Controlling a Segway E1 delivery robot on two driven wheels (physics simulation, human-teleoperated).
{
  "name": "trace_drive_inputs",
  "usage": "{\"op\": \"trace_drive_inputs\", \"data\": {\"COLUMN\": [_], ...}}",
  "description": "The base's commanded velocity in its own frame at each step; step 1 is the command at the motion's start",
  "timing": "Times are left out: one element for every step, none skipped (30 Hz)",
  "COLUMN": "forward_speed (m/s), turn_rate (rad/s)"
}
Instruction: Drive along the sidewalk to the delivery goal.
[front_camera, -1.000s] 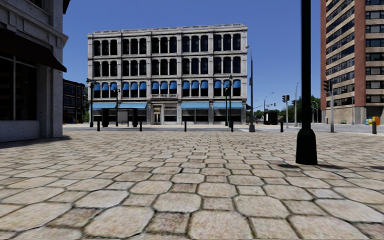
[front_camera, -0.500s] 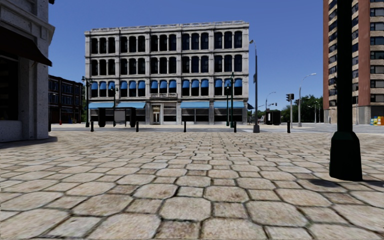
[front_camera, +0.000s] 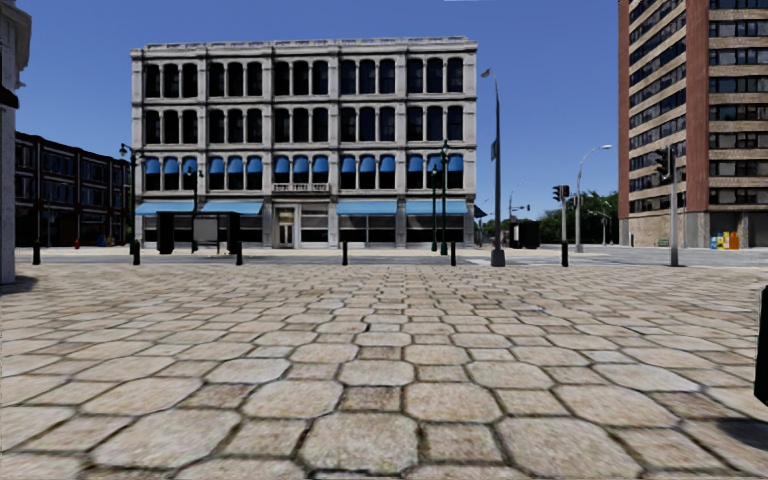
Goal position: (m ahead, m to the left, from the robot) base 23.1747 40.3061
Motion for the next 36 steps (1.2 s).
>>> {"op": "trace_drive_inputs", "data": {"forward_speed": [1.98,1.98,1.98,1.98,1.98,1.98,1.98,1.98,1.98,1.98,1.98,1.98,1.98,1.98,1.98,1.98,1.98,1.98,1.98,1.98,1.98,1.98,1.98,1.98,1.98,1.98,1.98,1.98,1.98,1.98,1.98,1.98,1.98,1.98,1.98,1.98], "turn_rate": [-0.52,-0.53,-0.53,-0.53,-0.53,-0.53,-0.53,-0.53,-0.53,-0.53,-0.53,-0.53,-0.53,-0.53,-0.53,-0.53,-0.53,-0.53,-0.53,-0.53,-0.53,-0.53,-0.53,-0.53,-0.53,-0.53,-0.53,-0.53,-0.53,-0.53,-0.53,-0.53,-0.53,-0.53,-0.53,-0.39]}}
